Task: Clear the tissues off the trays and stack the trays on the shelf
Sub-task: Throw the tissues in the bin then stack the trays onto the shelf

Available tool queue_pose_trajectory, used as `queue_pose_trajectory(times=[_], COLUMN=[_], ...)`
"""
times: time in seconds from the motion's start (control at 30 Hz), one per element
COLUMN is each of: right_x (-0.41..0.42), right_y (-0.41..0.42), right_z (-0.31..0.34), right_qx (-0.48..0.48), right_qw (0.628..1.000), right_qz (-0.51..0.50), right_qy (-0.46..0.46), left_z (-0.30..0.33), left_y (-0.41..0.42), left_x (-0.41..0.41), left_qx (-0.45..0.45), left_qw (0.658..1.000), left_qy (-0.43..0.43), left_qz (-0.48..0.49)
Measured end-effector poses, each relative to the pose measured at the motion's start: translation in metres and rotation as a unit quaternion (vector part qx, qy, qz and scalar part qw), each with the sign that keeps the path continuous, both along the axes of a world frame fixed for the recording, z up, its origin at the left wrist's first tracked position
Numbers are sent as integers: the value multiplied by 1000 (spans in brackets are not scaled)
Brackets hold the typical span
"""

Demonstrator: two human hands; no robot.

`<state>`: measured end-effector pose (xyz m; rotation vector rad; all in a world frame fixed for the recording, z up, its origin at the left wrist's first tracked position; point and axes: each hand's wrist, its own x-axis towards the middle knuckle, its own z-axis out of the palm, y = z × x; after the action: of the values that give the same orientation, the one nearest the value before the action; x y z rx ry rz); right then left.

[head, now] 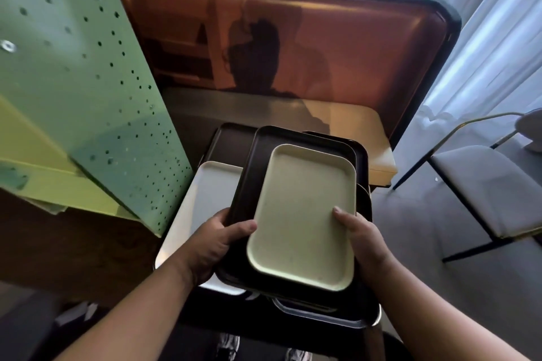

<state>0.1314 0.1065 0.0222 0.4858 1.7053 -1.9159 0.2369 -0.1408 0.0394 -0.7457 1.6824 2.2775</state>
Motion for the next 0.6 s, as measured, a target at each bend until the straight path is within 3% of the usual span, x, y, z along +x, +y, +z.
queue_pose_trajectory(times=[0.1, 0.17, 0.23, 0.27, 0.33, 0.4, 0.5, 0.53, 0.6], right_x=[11, 20, 31, 36, 45, 53, 60, 62, 66], right_y=[-27, -45, -62, -69, -81, -87, -82, -79, -74], right_z=[2, -4, -10, -13, -19, -24, -28, -27, -28], right_qx=[-11, -17, -28, -31, -30, -26, -5, 2, 12], right_qw=[999, 1000, 1000, 999, 998, 997, 994, 993, 993], right_qz=[21, 18, -5, -19, -49, -76, -106, -112, -112], right_qy=[-23, -16, -8, -5, -2, -3, -26, -30, -37], left_z=[-2, -6, -20, -29, -46, -68, -98, -107, -119], left_y=[-32, -50, -70, -81, -99, -114, -123, -125, -125], left_x=[12, 18, 24, 23, 22, 25, 42, 47, 52], left_qx=[9, 89, 144, 120, -10, -227, -510, -542, -543], left_qw=[1000, 996, 988, 990, 993, 966, 835, 805, 791], left_qy=[15, 11, -23, -42, -86, -121, -192, -221, -251], left_qz=[14, 20, 46, 65, 76, 30, -72, -103, -130])
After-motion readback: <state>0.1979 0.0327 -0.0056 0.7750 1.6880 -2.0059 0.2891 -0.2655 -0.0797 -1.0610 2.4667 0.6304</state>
